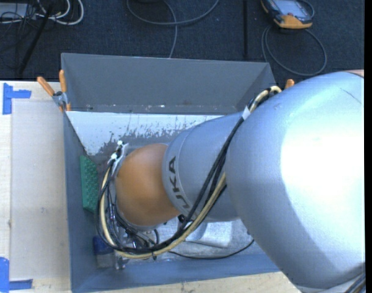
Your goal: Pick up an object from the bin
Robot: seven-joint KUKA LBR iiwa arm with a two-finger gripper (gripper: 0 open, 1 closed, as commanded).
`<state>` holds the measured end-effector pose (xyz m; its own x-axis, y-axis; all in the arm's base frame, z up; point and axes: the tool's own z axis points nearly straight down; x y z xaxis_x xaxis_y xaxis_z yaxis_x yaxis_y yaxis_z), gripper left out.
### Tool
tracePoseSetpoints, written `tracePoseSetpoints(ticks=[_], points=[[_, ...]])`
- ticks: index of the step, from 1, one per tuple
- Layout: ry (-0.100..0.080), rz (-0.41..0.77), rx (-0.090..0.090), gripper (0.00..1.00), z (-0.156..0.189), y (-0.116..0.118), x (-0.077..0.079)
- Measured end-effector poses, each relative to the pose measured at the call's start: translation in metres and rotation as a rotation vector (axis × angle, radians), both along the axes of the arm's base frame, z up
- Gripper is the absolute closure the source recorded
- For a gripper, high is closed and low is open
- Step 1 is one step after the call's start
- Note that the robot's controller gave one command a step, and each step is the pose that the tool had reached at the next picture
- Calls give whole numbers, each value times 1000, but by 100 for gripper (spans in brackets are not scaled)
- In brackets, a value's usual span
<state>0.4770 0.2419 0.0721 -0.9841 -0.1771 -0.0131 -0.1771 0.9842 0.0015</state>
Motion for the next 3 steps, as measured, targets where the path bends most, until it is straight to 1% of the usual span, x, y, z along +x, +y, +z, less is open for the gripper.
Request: tracePoseSetpoints(ticks=[1, 2, 3], points=[[18, 0, -5, 100, -1, 0, -5], [9, 324, -5, 100, 35, 4, 42], [13, 320, -5, 0, 34, 3, 41]])
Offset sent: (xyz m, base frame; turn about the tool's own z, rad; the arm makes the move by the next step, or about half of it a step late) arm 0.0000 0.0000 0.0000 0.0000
